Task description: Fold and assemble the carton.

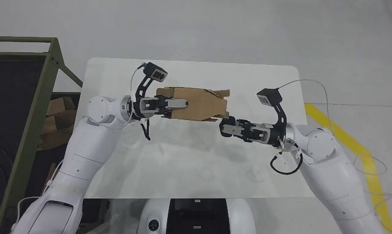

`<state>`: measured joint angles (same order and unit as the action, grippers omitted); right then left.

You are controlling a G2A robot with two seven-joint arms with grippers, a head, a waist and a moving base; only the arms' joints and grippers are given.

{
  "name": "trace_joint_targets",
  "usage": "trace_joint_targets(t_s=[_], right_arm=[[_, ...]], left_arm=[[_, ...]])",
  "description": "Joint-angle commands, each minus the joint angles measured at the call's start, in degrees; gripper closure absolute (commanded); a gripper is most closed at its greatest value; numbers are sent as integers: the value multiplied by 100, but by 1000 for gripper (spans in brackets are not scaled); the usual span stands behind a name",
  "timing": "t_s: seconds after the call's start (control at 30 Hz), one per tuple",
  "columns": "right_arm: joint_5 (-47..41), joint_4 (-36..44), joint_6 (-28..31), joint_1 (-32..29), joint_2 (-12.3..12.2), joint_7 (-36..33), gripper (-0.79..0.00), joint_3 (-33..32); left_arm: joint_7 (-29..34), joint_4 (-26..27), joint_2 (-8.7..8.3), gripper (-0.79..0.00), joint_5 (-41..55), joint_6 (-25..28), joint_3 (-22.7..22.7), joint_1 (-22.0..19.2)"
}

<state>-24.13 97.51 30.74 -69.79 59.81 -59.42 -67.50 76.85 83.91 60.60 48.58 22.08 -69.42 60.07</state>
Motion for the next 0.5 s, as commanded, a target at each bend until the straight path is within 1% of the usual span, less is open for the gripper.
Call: trace_joint_targets(t_s=[0.0, 0.07, 0.17, 0.2, 0.27, 0.37, 0.47], right_arm=[[2, 8, 10, -15, -4, 4, -329, -24], [22, 21, 48, -27, -9, 22, -363, -59], [93, 64, 183, -69, -20, 125, -391, -159], [120, 86, 238, -92, -25, 163, -413, -203], [192, 149, 388, -145, -37, 259, -480, -315], [375, 295, 750, -277, -61, 473, -508, -557], [661, 478, 1054, -460, -91, 704, -597, -848]], left_arm=[[26, -3, 6, 0, 39, -28, 3, 0], [71, -9, 14, 0, 117, -73, 6, -3], [142, -22, 24, 0, 239, -159, 6, -5], [180, -23, 28, 0, 288, -201, 10, -6], [278, -40, 33, 0, 382, -309, 17, -16], [409, -62, 40, 0, 489, -467, 25, -40], [496, -89, 52, 0, 630, -655, 39, -59]])
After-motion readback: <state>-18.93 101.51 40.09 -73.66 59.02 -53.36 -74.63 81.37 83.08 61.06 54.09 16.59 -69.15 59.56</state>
